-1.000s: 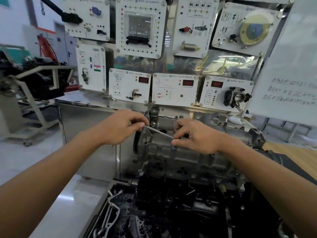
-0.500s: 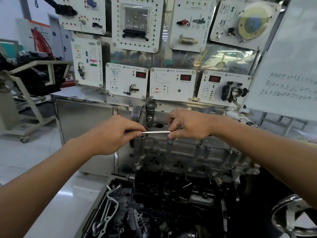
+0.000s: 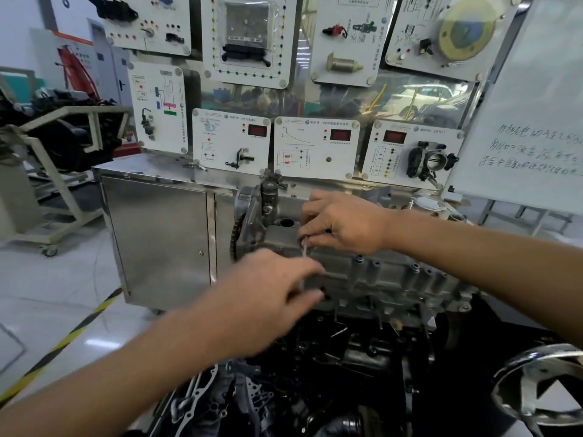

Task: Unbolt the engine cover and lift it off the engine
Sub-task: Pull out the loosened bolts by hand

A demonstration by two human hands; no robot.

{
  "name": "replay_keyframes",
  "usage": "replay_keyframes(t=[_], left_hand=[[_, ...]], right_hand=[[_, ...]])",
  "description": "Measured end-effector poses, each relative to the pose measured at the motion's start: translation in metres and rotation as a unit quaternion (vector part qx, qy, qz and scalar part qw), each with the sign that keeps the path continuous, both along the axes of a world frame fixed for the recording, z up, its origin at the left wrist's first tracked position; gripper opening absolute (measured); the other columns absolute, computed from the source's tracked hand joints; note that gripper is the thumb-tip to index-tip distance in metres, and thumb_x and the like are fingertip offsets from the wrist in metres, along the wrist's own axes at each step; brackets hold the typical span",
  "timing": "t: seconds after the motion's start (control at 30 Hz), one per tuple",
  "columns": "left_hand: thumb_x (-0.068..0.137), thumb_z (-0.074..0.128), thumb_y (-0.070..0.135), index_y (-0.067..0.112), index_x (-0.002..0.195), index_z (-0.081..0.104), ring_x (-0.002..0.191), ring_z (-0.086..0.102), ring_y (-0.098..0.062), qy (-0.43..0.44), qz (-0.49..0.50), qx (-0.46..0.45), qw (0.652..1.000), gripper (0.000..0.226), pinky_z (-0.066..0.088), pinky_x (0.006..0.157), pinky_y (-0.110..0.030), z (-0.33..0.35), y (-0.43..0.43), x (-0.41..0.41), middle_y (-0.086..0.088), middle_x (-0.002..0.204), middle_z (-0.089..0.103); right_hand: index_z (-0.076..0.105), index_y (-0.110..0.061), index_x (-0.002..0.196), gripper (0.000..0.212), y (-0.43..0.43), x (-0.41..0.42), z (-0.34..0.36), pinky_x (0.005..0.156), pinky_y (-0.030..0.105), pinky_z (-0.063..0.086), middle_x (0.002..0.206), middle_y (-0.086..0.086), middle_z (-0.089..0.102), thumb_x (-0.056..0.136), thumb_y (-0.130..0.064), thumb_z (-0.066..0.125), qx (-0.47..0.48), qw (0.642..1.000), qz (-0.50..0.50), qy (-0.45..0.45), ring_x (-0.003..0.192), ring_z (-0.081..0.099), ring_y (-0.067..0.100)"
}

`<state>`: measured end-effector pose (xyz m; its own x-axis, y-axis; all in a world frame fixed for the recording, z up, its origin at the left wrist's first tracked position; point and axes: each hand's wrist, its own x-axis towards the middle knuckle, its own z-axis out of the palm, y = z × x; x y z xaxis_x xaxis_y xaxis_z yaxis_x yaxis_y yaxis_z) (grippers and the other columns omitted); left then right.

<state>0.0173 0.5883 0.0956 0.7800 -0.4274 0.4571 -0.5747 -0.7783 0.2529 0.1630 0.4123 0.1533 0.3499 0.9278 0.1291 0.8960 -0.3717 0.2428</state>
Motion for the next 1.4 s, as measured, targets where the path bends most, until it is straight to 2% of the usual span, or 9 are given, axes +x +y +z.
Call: replay_keyframes(t=[0.23,0.33,0.43,0.67,0.9,1.03,1.1,1.23,1.4], left_hand=[[0.099,0.052,0.037,0.025,0.116,0.068,0.109,0.052,-0.007,-0.029,-0.1,0.043,0.994,0.027,0.044,0.095,-0.036,0.035,-0.081,0.019,0.009,0.115,0.066],[0.09,0.055,0.034,0.029,0.112,0.07,0.103,0.054,0.001,-0.078,-0.072,-0.015,0.994,0.027,0.045,0.09,-0.028,0.055,-0.071,0.027,0.015,0.109,0.068],[0.087,0.06,0.043,0.041,0.098,0.068,0.09,0.057,0.01,-0.114,-0.009,-0.065,0.991,0.013,0.041,0.07,-0.012,0.074,-0.035,0.048,0.03,0.085,0.064],[0.081,0.063,0.051,0.066,0.107,0.057,0.089,0.058,0.017,-0.067,-0.016,0.004,0.998,0.03,0.047,0.064,-0.017,0.092,0.002,0.085,0.039,0.104,0.06],[0.087,0.059,0.049,0.037,0.106,0.075,0.094,0.058,0.004,-0.114,-0.163,0.042,0.979,0.028,0.043,0.076,-0.007,0.132,-0.054,0.126,0.022,0.103,0.062],[0.09,0.068,0.026,0.024,0.105,0.077,0.087,0.061,-0.005,-0.136,-0.214,0.08,0.964,0.017,0.043,0.076,-0.016,0.151,-0.106,0.164,0.008,0.1,0.068],[0.091,0.07,0.02,0.022,0.106,0.077,0.08,0.062,-0.004,-0.131,-0.215,0.066,0.966,0.017,0.043,0.073,-0.011,0.153,-0.131,0.188,0.008,0.092,0.072],[0.089,0.073,0.019,0.018,0.106,0.078,0.071,0.061,0.01,-0.061,-0.212,0.045,0.974,0.018,0.041,0.07,0.0,0.137,-0.181,0.233,0.012,0.087,0.074],[0.089,0.073,0.022,0.02,0.107,0.077,0.07,0.058,0.014,-0.007,-0.219,0.068,0.973,0.018,0.039,0.068,-0.003,0.102,-0.232,0.27,0.024,0.079,0.064]], right_hand=[[0.076,-0.012,0.101,0.022,-0.009,-0.006,-0.007,0.083,0.047,0.049,0.111,0.008,0.066,0.096,-0.025,0.06,0.066,0.996,0.057,-0.015,0.1,0.052,0.026],[0.071,0.004,0.08,0.026,-0.017,-0.018,-0.01,0.097,0.029,0.053,0.103,0.012,0.063,0.08,-0.014,0.051,0.187,0.975,0.099,-0.069,0.091,0.048,0.013],[0.072,0.005,0.101,0.016,-0.016,-0.01,-0.023,0.094,0.046,0.05,0.11,0.022,0.068,0.091,-0.003,0.063,0.18,0.977,0.112,0.005,0.106,0.06,0.032],[0.071,0.01,0.096,0.012,-0.008,0.007,-0.01,0.086,0.053,0.05,0.11,0.028,0.066,0.091,0.007,0.061,0.359,0.912,0.116,0.161,0.103,0.063,0.04],[0.067,0.007,0.097,0.016,-0.06,0.022,0.013,0.072,0.019,0.054,0.077,0.007,0.066,0.097,0.005,0.051,0.482,0.809,0.018,0.337,0.071,0.066,0.004],[0.072,0.004,0.093,0.017,-0.132,0.026,0.045,0.067,0.041,0.056,0.079,0.023,0.07,0.096,-0.01,0.061,0.426,0.867,-0.075,0.246,0.071,0.068,0.033],[0.073,-0.01,0.107,0.02,-0.177,0.027,0.064,0.067,0.031,0.053,0.085,0.014,0.074,0.09,-0.021,0.069,0.366,0.887,-0.15,0.24,0.074,0.068,0.029],[0.064,-0.018,0.125,0.045,-0.246,0.017,0.077,0.071,0.025,0.053,0.104,0.005,0.077,0.082,-0.02,0.077,0.377,0.828,-0.248,0.332,0.088,0.071,0.018],[0.075,-0.007,0.101,0.017,-0.268,0.024,0.037,0.061,0.023,0.05,0.076,0.007,0.074,0.094,-0.02,0.065,0.39,0.821,-0.356,0.219,0.061,0.058,0.01]])
